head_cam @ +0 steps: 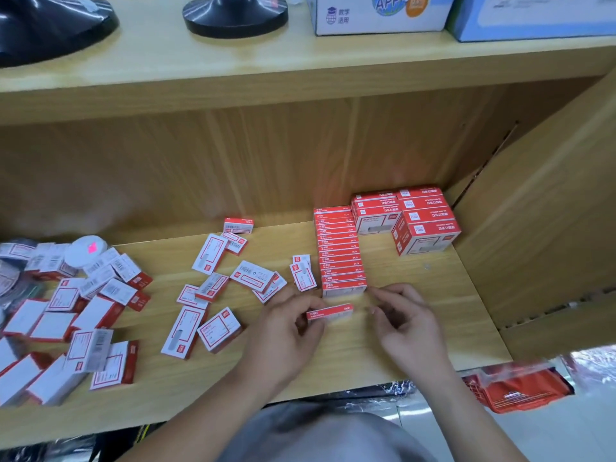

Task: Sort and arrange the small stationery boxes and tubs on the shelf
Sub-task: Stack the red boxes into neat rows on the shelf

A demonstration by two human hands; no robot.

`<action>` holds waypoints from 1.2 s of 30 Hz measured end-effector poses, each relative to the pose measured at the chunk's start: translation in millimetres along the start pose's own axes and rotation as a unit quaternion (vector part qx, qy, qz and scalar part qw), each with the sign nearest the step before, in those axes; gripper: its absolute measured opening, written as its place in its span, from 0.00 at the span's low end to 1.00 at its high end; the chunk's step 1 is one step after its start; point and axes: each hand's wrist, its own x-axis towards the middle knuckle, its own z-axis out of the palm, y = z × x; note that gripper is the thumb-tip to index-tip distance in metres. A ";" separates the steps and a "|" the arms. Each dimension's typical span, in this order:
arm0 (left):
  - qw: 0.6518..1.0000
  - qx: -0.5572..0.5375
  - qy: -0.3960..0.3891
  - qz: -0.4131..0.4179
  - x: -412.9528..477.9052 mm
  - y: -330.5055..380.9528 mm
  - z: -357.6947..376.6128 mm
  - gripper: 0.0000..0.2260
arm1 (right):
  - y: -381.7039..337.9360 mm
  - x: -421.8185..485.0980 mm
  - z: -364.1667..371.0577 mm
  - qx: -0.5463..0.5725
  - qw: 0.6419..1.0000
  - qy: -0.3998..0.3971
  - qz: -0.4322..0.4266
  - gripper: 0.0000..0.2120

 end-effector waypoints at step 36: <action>0.933 0.353 0.073 -0.011 -30.3 -5.1 -104.1 0.06 | -89.1 -2.9 18.1 -0.031 0.990 -0.013 -0.136 0.02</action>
